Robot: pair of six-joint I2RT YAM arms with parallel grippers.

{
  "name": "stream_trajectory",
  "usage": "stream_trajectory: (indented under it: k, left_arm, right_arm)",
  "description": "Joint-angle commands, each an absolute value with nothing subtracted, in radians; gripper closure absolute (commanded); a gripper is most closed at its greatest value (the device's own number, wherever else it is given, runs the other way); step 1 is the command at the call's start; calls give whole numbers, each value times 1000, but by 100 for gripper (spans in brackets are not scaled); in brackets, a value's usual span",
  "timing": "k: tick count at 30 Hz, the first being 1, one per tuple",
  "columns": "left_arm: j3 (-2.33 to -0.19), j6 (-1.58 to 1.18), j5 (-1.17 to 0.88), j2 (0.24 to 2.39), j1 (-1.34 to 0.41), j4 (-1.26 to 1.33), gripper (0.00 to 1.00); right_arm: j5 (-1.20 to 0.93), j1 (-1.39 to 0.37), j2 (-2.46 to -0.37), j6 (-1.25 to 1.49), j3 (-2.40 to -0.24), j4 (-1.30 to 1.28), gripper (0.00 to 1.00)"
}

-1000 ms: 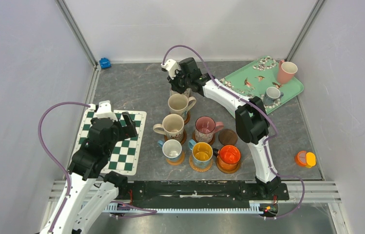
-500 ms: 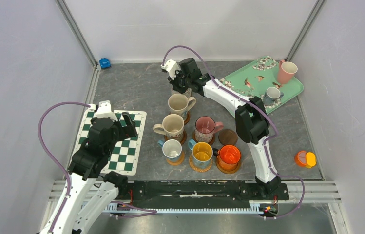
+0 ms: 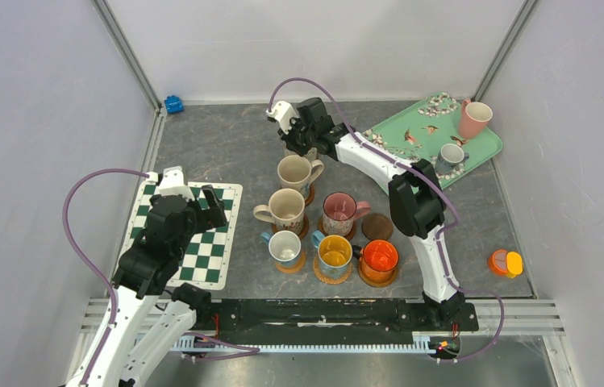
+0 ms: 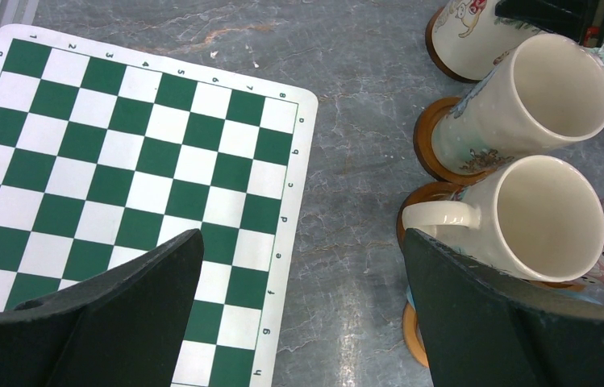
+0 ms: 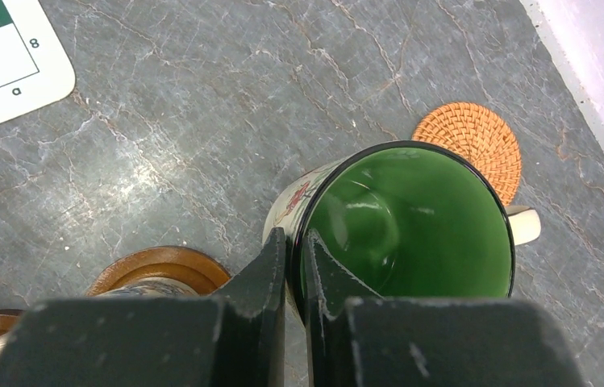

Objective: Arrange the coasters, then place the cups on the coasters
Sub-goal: Place the cup on the coaster.

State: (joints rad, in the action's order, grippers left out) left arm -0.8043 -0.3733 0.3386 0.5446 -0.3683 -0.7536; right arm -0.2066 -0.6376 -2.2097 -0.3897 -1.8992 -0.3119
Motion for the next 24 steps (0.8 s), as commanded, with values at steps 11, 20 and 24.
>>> stream_trajectory:
  k: [11,20,24]
  left_arm:
    - [-803,-356,354,537,-372,-723,0]
    - [-802,-356,351,537,-372,-722,0]
    - [-802,-356,353,539,-373,-723,0]
  right_arm:
    - [-192,-646,-2125,-397,-1897,-244,83]
    - [-190,-646,-2064,-368,-1904,-241,66]
    - [-166,-644,-2031,-349,-1905,-240,61]
